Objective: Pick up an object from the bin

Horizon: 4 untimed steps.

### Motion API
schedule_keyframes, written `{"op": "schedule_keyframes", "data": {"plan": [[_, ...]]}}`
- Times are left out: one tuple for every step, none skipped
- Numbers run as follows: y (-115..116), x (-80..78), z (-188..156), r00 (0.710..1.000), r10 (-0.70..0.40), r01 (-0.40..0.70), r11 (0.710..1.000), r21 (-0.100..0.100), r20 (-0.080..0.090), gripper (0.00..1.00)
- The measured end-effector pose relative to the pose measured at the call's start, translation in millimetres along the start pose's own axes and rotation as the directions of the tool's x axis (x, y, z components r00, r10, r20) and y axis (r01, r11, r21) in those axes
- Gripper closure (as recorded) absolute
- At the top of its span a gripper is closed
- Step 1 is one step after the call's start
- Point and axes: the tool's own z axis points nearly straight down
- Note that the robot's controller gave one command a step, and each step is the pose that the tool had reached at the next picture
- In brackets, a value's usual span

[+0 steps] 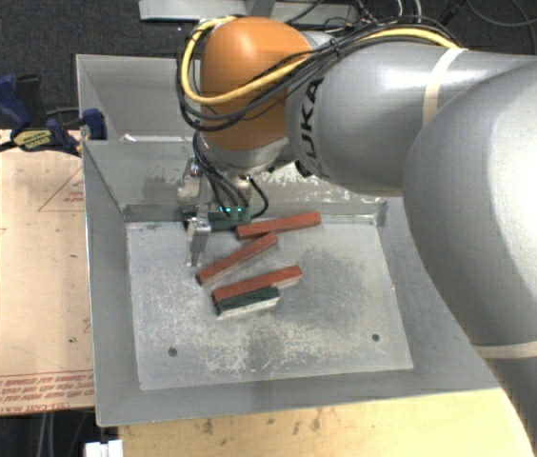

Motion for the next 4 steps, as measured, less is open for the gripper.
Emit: {"op": "schedule_keyframes", "data": {"plan": [[-0.9,-2.0,-5.4,1.000,0.003,-0.003,1.000,-0.001,0.008,0.00],[-46.5,7.2,53.9,0.996,-0.091,0.091,0.996,-0.001,0.011,0.00],[-63.9,6.4,70.7,0.988,-0.152,0.152,0.988,0.000,0.006,0.00],[-101.6,17.0,53.6,0.976,-0.219,0.219,0.976,0.001,0.007,0.00]]}}
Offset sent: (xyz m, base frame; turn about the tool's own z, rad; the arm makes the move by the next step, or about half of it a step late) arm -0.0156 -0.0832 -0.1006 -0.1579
